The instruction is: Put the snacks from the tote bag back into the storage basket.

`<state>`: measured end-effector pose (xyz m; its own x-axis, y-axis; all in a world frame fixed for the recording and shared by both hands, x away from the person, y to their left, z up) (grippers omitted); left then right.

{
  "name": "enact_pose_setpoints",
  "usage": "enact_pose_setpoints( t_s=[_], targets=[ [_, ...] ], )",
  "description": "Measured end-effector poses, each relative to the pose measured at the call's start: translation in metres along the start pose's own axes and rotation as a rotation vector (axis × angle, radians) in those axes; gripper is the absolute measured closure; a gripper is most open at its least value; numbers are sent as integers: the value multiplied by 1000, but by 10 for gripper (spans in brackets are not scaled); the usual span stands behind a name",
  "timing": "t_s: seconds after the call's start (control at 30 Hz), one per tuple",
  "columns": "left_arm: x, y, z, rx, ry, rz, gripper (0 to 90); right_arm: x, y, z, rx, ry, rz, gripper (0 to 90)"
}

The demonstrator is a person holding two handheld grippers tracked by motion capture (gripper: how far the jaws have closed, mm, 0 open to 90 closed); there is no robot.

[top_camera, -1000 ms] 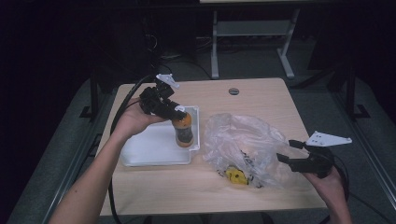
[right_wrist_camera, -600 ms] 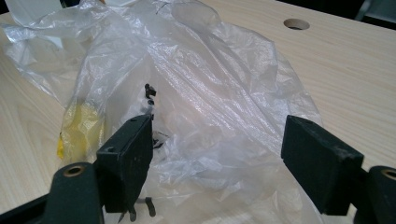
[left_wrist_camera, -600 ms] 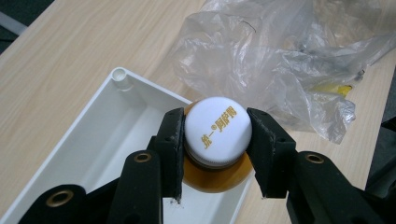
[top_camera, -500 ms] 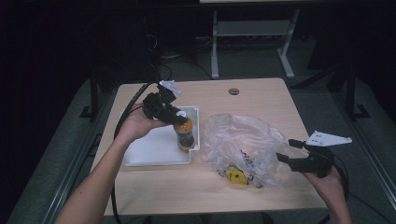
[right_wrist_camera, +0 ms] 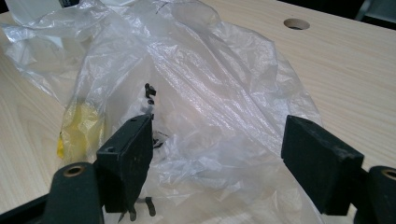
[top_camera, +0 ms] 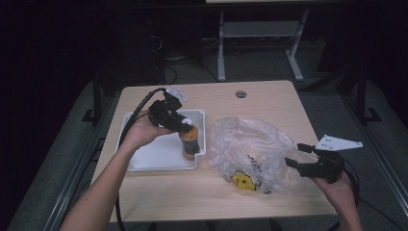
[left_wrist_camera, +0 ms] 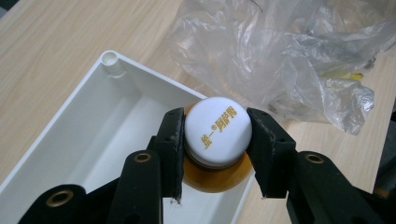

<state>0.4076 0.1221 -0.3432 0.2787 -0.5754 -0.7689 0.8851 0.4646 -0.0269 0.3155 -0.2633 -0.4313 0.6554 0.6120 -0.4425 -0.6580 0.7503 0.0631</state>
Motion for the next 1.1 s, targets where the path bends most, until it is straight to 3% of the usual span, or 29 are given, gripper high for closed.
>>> enact_pose_setpoints(
  t_s=[0.23,0.5,0.87,1.1],
  targets=[
    [8,0,-5,-22,-7,-7,591,-1,0,0,0,0,0,248],
    [13,2,-8,-21,12,-18,591,-1,2,0,-8,4,-1,247],
    [15,3,-9,-15,4,-13,591,-2,2,1,-13,1,-2,246],
    [16,1,-10,-11,-4,-32,590,-1,3,1,-15,1,1,245]
  ],
)
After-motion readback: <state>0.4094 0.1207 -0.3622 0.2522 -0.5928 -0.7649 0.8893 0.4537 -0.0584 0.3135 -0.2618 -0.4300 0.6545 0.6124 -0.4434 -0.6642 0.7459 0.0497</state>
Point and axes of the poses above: each handheld gripper's, and its own axes: x roughly forward along the jaws, z roughly out of its top, y roughly to its left, the point moved 6 cm from there along x, roughly forward along the jaws, and after that the axes turned 6 degrees about -y, right-handed, at the moved point
